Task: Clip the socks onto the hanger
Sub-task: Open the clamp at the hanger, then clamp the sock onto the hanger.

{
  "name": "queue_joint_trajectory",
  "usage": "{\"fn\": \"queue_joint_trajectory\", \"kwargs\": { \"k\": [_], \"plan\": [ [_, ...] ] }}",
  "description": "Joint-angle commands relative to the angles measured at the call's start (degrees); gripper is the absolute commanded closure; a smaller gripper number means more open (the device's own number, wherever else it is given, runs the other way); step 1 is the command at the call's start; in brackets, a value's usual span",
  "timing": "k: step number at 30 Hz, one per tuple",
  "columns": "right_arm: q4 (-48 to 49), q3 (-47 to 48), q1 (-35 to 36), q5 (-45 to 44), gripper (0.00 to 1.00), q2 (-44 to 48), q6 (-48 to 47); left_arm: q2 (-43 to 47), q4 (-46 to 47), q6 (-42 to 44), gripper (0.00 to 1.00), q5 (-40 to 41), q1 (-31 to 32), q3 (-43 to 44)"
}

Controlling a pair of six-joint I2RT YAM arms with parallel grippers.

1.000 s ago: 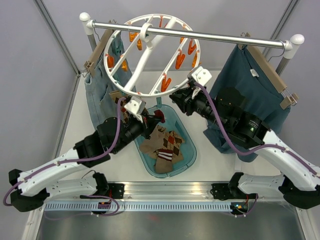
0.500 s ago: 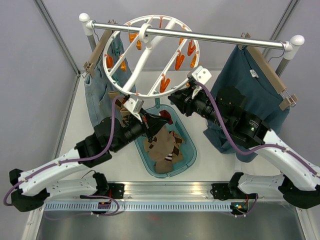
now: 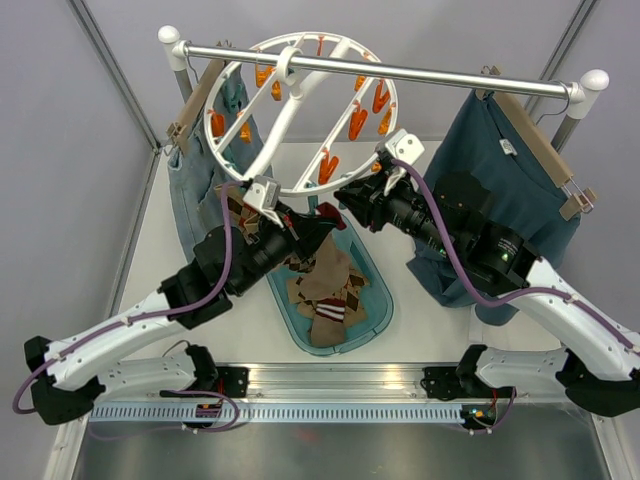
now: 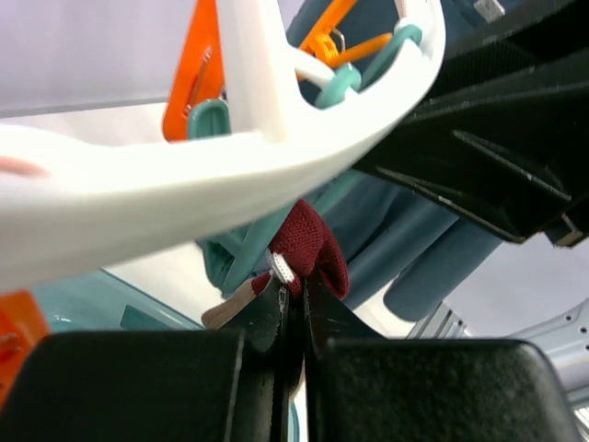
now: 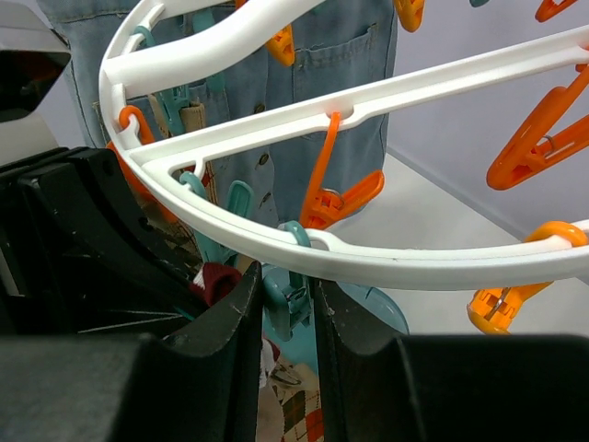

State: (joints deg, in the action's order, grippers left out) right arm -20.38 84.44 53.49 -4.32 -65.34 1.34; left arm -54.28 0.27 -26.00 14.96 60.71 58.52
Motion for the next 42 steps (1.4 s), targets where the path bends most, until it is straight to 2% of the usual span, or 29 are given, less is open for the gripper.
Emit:
{"fn": "queue_joint_trajectory", "kwargs": {
  "k": [1, 22, 42],
  "plan": [
    [2.5, 2.3, -0.1, 1.2, 1.0, -0.2, 1.0, -0.6, 5.0, -2.6, 0.98, -0.5, -1.0, 0.4],
    [3.0, 2.8, -0.1, 0.1, 1.0, -0.1, 1.0, -3.3, 5.8, -4.2, 0.98, -3.8, -3.4, 0.6],
    [3.2, 2.6, -0.1, 0.4, 1.0, -0.7, 1.3, -3.4, 10.7, -4.1, 0.98, -6.4, -3.5, -0.8]
  ]
}}
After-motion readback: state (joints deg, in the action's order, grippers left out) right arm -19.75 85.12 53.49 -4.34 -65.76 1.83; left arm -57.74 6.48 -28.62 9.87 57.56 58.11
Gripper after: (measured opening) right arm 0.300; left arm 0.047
